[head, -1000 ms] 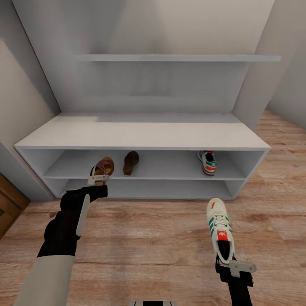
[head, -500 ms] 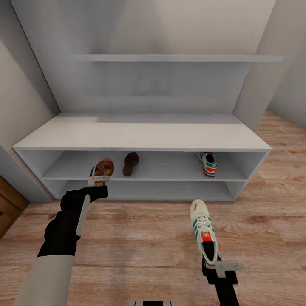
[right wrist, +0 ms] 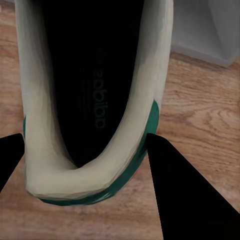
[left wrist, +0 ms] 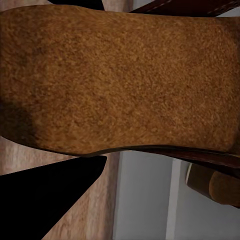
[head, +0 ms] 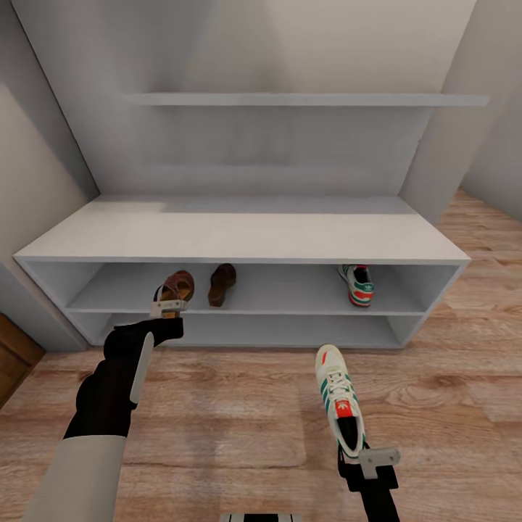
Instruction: Pick up the two gym shoes and the two sandals from the corridor floor and place them onto the hallstand (shoe rack) in the corridor, making sure they are on the rack and not on the floor. Arrange them so the two gym shoes are next to each other and the two sandals are next to each other.
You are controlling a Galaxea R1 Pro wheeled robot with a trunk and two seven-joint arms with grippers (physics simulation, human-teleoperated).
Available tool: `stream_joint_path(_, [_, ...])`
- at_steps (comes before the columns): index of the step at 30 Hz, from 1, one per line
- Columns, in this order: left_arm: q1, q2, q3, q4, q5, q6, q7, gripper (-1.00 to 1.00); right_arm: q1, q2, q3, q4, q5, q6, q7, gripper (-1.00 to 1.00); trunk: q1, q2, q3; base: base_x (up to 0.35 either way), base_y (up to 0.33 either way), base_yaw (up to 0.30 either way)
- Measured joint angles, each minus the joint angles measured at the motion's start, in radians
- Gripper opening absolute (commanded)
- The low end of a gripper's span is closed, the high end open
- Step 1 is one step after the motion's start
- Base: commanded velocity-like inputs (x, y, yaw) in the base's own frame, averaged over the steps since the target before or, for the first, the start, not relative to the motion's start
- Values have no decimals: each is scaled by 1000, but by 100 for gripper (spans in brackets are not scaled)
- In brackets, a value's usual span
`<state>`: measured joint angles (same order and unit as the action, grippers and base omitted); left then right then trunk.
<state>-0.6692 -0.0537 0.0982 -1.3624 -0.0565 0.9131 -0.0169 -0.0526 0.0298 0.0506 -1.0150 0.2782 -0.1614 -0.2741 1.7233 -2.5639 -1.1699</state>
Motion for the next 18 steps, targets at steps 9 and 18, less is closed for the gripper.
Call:
stream_joint_path(9, [0, 3, 0, 0, 0, 0, 0, -100, 0, -1, 1, 1, -1, 0, -1, -100, 0, 0, 0, 3, 0, 0])
stream_joint_path(18, [0, 8, 0, 4, -2, 1, 0, -100, 0, 0, 1, 1, -4, -1, -2, -100, 0, 0, 0, 0, 0, 0])
